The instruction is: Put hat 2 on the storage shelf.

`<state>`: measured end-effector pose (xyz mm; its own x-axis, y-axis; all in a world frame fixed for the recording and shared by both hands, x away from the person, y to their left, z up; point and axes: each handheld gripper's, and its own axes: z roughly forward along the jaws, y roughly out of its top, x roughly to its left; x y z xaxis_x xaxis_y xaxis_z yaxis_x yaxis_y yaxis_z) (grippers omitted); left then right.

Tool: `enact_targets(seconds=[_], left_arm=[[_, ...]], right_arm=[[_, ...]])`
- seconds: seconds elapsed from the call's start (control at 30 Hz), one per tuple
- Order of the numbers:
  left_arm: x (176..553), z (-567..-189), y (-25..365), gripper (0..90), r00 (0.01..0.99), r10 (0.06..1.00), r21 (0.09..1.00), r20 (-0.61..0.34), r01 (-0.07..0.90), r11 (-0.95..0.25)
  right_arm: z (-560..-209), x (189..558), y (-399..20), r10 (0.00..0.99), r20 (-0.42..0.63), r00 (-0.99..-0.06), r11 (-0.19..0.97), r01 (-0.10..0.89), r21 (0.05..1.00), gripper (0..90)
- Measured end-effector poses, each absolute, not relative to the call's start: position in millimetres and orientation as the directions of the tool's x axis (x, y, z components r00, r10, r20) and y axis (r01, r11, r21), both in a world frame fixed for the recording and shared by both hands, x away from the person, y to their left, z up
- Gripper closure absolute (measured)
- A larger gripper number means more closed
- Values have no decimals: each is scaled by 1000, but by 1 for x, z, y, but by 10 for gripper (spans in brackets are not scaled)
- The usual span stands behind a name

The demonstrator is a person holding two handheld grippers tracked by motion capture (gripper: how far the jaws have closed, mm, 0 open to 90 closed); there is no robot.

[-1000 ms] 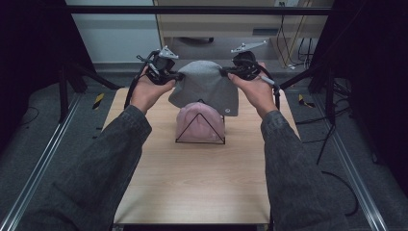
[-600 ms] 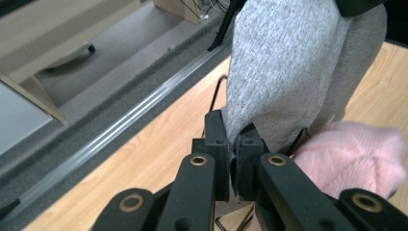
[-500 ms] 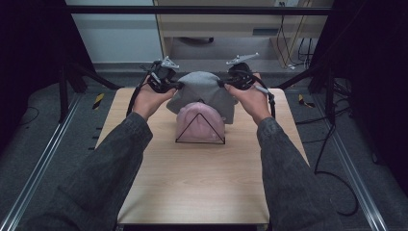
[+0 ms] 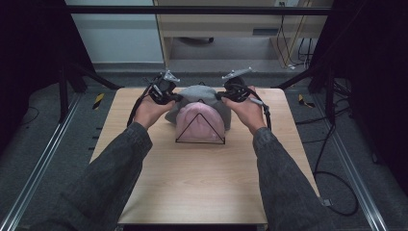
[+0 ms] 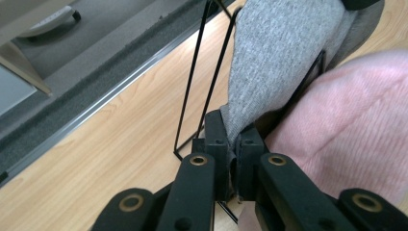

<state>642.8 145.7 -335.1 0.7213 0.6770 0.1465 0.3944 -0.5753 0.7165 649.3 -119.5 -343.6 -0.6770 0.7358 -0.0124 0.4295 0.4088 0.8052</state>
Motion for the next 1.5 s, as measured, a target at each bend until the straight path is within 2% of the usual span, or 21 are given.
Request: enact_targets(seconds=[0.4, 0.73, 0.77, 0.83, 1.0, 1.33, 1.5], left_arm=[[638, -355, 149, 846, 709, 697, 704, 112, 438, -559], [633, -358, 154, 763, 701, 707, 706, 96, 452, -545], [631, -358, 154, 744, 698, 709, 709, 99, 451, -542], [627, -356, 154, 643, 688, 717, 715, 115, 444, -541], [619, -353, 158, 501, 663, 737, 737, 131, 432, -520], [600, -339, 169, 278, 654, 745, 772, 134, 402, -492], [585, -332, 179, 199, 666, 733, 780, 135, 384, -493]], right_arm=[[-356, 647, -112, 746, -5, -666, 411, 455, 790, 834], [-357, 643, -112, 758, -4, -652, 396, 456, 797, 632], [-356, 642, -113, 758, -9, -652, 399, 453, 797, 608], [-354, 640, -114, 761, -11, -649, 395, 449, 801, 571], [-348, 635, -116, 770, -11, -638, 381, 446, 810, 501], [-339, 619, -114, 787, -26, -616, 367, 435, 822, 347], [-335, 602, -119, 803, -40, -595, 353, 420, 836, 274]])
